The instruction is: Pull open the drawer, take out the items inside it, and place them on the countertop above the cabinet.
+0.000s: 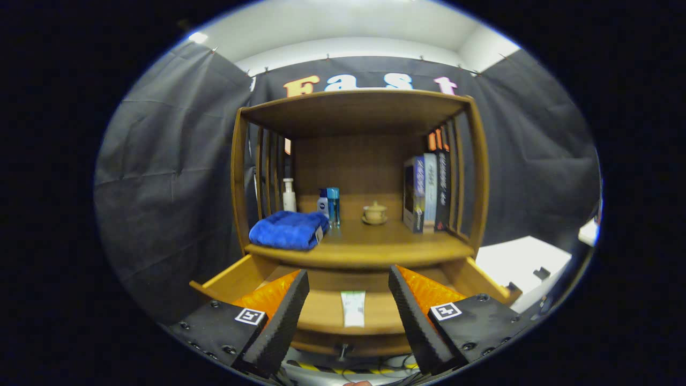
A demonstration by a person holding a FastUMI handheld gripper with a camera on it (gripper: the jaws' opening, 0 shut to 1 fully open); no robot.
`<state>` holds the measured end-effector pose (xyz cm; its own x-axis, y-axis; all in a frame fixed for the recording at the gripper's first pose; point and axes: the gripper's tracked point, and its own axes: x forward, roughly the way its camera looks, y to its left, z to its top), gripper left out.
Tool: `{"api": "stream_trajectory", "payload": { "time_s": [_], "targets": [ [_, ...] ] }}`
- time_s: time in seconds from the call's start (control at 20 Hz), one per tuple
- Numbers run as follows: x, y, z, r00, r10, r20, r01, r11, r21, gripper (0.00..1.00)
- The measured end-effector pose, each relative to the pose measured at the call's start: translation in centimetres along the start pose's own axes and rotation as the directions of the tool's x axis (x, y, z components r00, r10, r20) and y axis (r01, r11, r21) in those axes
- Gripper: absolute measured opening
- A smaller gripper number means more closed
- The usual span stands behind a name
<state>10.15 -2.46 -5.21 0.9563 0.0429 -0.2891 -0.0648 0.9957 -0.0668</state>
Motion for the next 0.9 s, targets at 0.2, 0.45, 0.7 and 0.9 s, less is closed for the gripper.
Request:
{"api": "stream_trajectory", "payload": {
  "time_s": [0.2, 0.45, 0.7, 0.9],
  "targets": [
    [7.8, -2.5, 0.7, 0.964, -0.051, -0.26, 0.018, 0.992, -0.125, 0.97],
    [9.9, 0.4, -9.9, 0.779, 0.033, -0.626, -0.045, 0.999, -0.002, 1.0],
    [9.4, 0.9, -17.1, 0.64, 0.021, -0.768, -0.026, 1.0, 0.006, 0.99],
    [9.9, -1.2, -19.3, 0.566, -0.041, -0.824, 0.025, 0.999, -0.032, 0.98]
  ]
}}
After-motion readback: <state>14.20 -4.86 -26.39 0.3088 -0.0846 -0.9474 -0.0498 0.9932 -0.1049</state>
